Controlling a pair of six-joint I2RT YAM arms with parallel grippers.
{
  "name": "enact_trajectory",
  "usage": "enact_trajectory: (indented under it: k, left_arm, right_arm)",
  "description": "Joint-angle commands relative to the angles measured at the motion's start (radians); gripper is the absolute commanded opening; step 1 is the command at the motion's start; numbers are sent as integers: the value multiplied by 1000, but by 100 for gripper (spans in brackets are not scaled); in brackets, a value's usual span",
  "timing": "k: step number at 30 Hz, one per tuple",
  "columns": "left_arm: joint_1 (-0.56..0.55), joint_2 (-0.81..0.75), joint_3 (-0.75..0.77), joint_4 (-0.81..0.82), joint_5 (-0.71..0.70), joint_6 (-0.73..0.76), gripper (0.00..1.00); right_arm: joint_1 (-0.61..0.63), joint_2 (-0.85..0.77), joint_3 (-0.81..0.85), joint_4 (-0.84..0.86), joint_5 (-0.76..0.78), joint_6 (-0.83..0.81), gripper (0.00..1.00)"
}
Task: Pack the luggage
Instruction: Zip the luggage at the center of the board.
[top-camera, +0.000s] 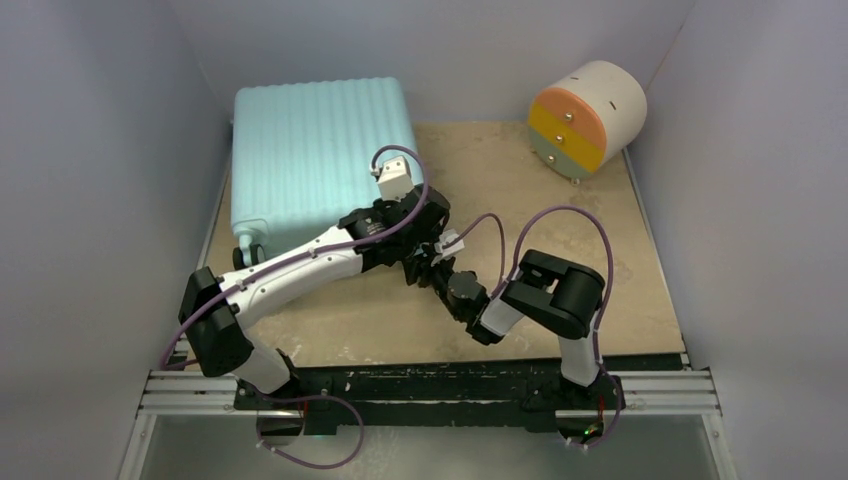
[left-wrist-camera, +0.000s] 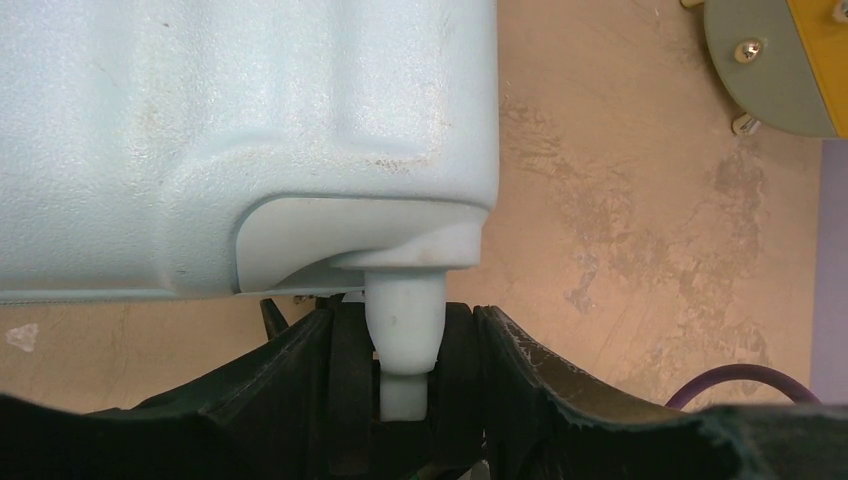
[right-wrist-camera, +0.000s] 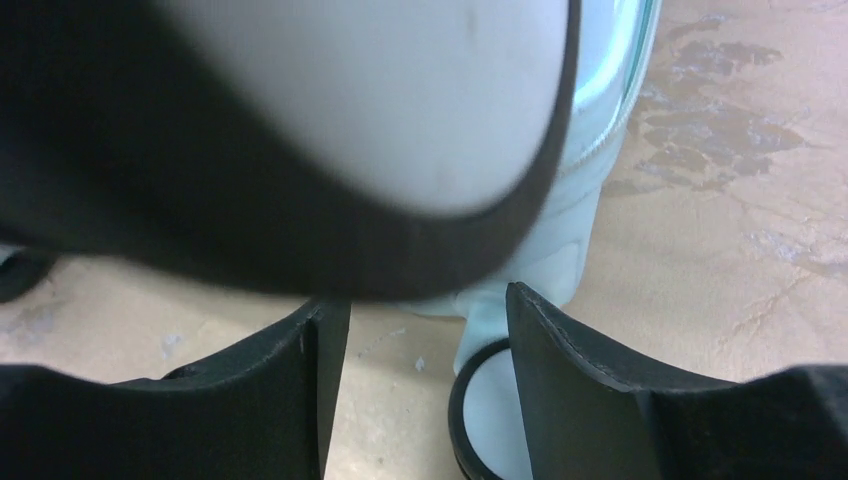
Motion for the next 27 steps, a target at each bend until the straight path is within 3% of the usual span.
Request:
enact_trajectory:
  k: [1, 14, 18, 21, 27]
  left_arm:
    - [20, -1, -45, -50, 3, 44, 43]
    - [20, -19, -68, -45, 9, 36, 36]
    - [19, -18, -70, -42, 12, 28, 35]
    - [20, -17, -70, -39, 18, 24, 35]
    - [20, -21, -75, -36, 27, 19, 32]
  right_arm:
    - [7, 2, 61, 292, 60, 31, 60]
    - [7, 22, 109, 293, 90, 25, 40]
    - [12, 14, 108, 294, 69, 52, 50]
    - [13, 11, 120, 294, 68, 60, 52]
    - [16, 10, 142, 294, 108, 44, 36]
